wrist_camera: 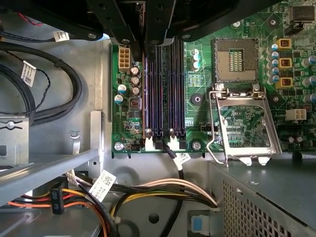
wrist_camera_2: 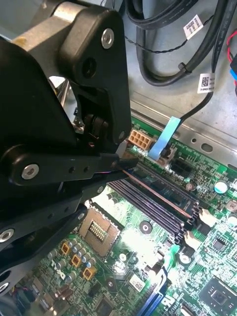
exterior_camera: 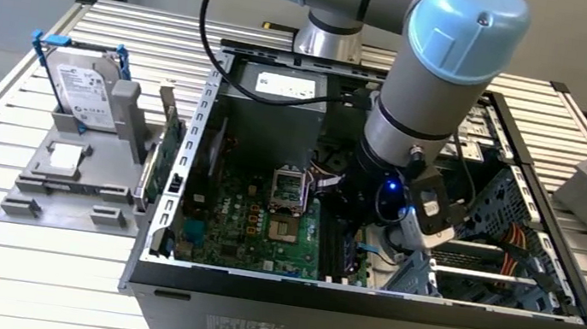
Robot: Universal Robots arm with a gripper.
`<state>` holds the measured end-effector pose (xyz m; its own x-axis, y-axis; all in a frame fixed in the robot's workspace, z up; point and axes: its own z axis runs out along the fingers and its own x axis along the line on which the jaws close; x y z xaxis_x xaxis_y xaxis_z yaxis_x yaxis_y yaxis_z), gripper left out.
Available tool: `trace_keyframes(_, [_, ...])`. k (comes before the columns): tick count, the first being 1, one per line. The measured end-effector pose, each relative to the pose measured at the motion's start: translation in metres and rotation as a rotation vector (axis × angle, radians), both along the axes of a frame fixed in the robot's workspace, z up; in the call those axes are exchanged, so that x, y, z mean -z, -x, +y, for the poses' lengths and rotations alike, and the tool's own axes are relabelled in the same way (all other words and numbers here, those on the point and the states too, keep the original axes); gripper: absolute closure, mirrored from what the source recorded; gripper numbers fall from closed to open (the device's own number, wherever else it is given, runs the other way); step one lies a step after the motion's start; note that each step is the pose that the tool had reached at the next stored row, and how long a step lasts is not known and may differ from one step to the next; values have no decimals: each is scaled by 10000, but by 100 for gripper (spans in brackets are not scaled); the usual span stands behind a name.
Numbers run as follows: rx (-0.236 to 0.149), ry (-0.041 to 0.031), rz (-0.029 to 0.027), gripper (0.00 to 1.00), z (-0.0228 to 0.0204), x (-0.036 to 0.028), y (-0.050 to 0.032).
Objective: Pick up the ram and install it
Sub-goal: 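Insert the ram into the slot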
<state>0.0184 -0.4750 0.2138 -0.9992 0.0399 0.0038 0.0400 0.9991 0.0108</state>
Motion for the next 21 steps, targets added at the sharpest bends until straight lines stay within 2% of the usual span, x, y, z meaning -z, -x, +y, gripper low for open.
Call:
trace_keyframes(3, [-17, 8, 1, 100, -11, -2, 2])
trace_keyframes(8, [-43, 72, 1, 100, -11, -2, 4])
trace_keyframes(11, [-43, 185, 2, 100, 3, -6, 4])
trace_keyframes(13, [-44, 218, 3, 100, 4, -6, 4])
trace_keyframes(21, [-43, 216, 2, 100, 5, -6, 5])
